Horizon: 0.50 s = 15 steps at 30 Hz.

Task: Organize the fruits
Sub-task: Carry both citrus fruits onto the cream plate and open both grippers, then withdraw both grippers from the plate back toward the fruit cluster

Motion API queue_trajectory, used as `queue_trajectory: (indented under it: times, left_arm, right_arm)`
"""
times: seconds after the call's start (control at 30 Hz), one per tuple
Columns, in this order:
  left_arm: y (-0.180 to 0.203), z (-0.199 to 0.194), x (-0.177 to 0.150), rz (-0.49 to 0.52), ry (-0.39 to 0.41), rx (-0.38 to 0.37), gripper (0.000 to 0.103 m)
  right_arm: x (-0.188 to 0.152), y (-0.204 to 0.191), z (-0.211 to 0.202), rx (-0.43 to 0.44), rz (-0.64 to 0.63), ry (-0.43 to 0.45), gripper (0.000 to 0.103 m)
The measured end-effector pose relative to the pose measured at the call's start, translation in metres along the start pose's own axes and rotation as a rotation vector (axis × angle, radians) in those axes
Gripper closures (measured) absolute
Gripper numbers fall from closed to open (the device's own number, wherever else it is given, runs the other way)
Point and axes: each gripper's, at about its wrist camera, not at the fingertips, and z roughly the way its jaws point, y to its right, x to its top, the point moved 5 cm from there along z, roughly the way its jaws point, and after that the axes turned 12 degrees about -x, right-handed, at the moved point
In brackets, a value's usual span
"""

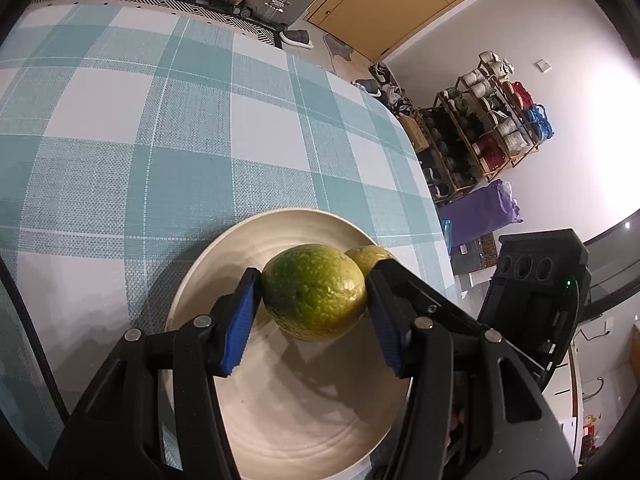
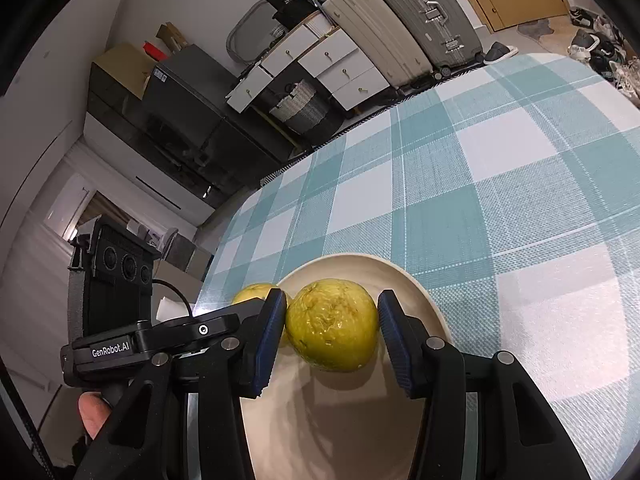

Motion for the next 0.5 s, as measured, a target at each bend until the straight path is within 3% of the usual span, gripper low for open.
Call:
queue_trajectory:
  times: [0.1, 0.17, 0.27, 0.37, 0.5]
  left_arm:
    - [-0.001, -0.002, 0.005, -0.024, 0.026, -0.015, 0.051]
    - [0.001, -0.007, 0.006, -0.037, 0.042, -0.030, 0.045]
    - [0.008, -0.016, 0.007, -0.010, 0.073, -0.006, 0.043]
    - [0.015, -0.025, 0.005, 0.010, 0.088, 0.008, 0.038]
    - [0.026, -0.040, -0.003, 0.064, 0.113, 0.082, 0.036]
  right_arm:
    - [0.000, 0.001, 0.006, -0.016, 0.001, -0.006, 0.053]
    - [0.001, 0.001, 0.002, -0.036, -0.005, 0.019, 0.048]
    - [0.001, -0.002, -0.009, -0.015, -0.015, 0.051, 0.034]
    - [0.001, -0.007, -0.025, -0.031, -0.046, 0.108, 0.030]
    - [0.001, -0.011, -0.043, -0.054, -0.078, 0.141, 0.028]
